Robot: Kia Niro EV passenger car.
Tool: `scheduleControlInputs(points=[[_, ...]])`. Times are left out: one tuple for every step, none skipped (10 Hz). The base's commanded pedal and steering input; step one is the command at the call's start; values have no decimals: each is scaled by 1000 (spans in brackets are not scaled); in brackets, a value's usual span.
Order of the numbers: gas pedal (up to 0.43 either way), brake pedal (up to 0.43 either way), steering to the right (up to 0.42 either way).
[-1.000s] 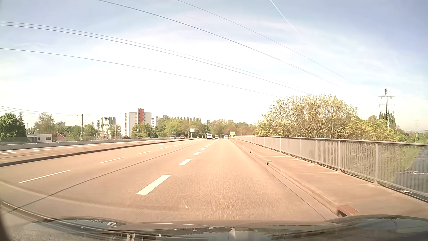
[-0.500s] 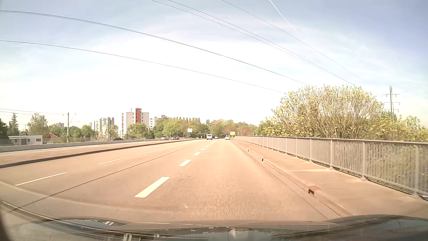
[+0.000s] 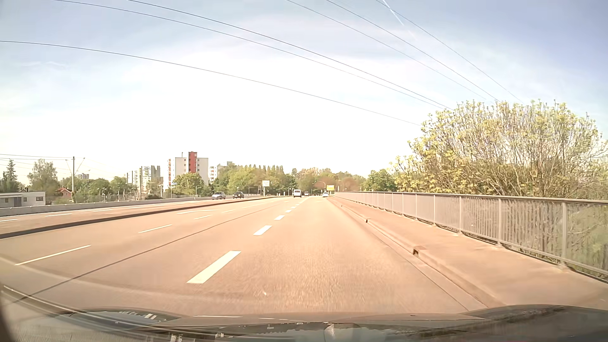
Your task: Follow the waypoints while adhering to traffic rules and regulations
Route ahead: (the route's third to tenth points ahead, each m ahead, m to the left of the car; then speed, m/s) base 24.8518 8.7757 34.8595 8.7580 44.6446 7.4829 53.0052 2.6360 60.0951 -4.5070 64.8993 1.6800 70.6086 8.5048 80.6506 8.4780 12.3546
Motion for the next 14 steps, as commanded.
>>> scheduleControlInputs(points=[[59,0,2],[59,0,2],[59,0,2],[59,0,1],[59,0,1],[59,0,1],[59,0,1],[59,0,1],[59,0,1],[59,0,1],[59,0,2],[59,0,1],[59,0,2],[59,0,1]])
